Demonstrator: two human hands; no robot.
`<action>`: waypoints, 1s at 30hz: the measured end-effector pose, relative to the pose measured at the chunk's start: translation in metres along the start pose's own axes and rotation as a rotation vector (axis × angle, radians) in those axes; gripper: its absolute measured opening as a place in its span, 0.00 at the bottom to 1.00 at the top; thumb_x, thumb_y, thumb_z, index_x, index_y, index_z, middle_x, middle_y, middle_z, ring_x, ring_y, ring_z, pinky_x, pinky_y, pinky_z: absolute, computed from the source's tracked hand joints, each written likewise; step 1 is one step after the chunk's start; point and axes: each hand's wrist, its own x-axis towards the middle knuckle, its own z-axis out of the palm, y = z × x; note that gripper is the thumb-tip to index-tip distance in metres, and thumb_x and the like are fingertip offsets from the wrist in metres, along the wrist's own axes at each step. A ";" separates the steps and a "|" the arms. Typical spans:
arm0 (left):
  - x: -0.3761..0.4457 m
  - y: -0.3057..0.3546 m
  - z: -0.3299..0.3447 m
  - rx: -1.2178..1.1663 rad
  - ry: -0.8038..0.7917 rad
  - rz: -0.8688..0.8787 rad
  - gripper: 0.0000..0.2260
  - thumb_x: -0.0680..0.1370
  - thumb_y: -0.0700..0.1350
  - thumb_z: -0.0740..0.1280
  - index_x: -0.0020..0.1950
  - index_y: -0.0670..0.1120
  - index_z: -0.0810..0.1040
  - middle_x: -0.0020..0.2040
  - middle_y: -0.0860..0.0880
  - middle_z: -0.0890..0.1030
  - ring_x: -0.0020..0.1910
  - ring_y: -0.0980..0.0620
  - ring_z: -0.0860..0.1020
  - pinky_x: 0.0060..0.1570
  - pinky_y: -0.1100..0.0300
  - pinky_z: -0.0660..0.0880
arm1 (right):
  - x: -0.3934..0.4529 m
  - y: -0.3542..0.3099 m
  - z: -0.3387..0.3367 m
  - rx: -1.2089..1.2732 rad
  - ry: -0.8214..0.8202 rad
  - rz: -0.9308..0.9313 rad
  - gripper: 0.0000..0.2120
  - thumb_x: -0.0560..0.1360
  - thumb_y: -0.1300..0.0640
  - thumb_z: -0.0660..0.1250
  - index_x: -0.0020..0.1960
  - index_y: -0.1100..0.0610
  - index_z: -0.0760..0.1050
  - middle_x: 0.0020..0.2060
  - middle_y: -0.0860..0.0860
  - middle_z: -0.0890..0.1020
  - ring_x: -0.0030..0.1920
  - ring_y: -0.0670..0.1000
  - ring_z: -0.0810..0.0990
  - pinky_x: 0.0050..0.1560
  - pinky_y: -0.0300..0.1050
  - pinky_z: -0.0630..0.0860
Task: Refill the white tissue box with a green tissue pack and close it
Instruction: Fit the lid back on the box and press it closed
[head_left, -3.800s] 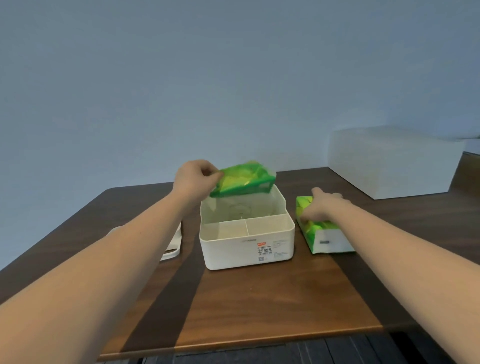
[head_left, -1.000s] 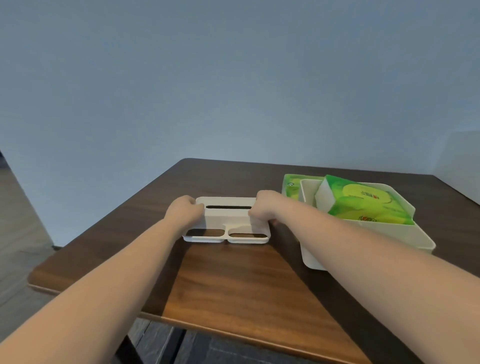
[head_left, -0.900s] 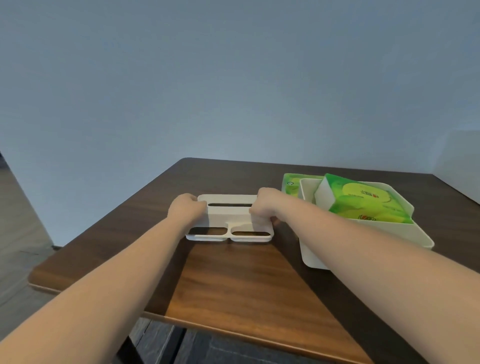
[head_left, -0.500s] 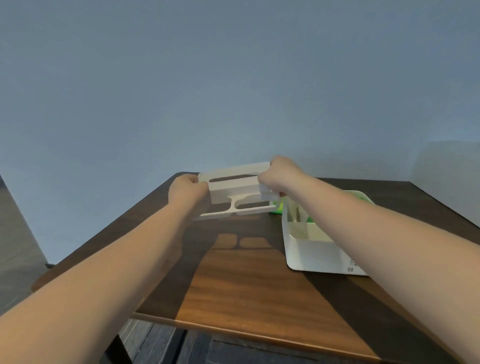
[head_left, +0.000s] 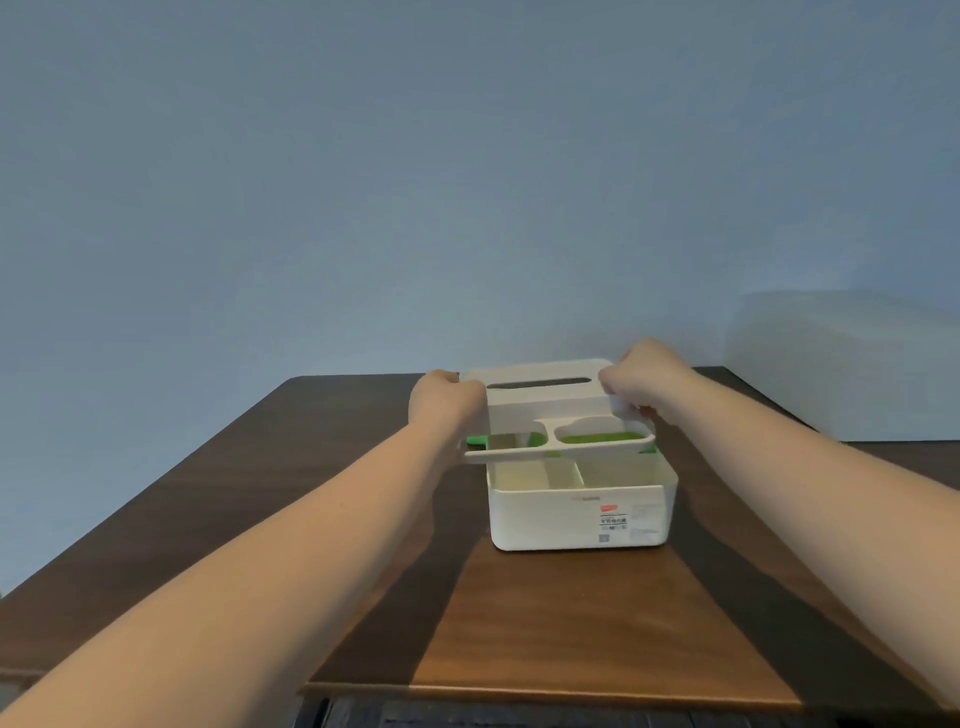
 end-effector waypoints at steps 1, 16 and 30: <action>0.000 -0.001 0.007 -0.029 -0.010 -0.016 0.09 0.74 0.39 0.62 0.53 0.43 0.77 0.46 0.46 0.76 0.47 0.45 0.75 0.37 0.64 0.73 | 0.001 0.006 -0.001 -0.042 -0.002 0.010 0.06 0.69 0.66 0.64 0.33 0.62 0.71 0.31 0.58 0.74 0.31 0.57 0.74 0.33 0.43 0.70; -0.007 -0.015 0.036 -0.152 -0.128 -0.094 0.05 0.74 0.37 0.60 0.45 0.44 0.75 0.36 0.51 0.69 0.31 0.52 0.67 0.25 0.67 0.66 | 0.009 0.042 0.023 -0.210 0.019 0.019 0.18 0.75 0.52 0.60 0.60 0.62 0.74 0.57 0.59 0.77 0.54 0.61 0.78 0.40 0.45 0.71; 0.015 -0.019 0.044 0.027 -0.114 -0.050 0.20 0.78 0.41 0.52 0.69 0.37 0.68 0.59 0.39 0.78 0.55 0.42 0.78 0.53 0.59 0.76 | 0.006 0.041 0.017 0.000 -0.110 0.024 0.05 0.75 0.61 0.59 0.50 0.60 0.70 0.37 0.54 0.72 0.34 0.52 0.70 0.29 0.41 0.64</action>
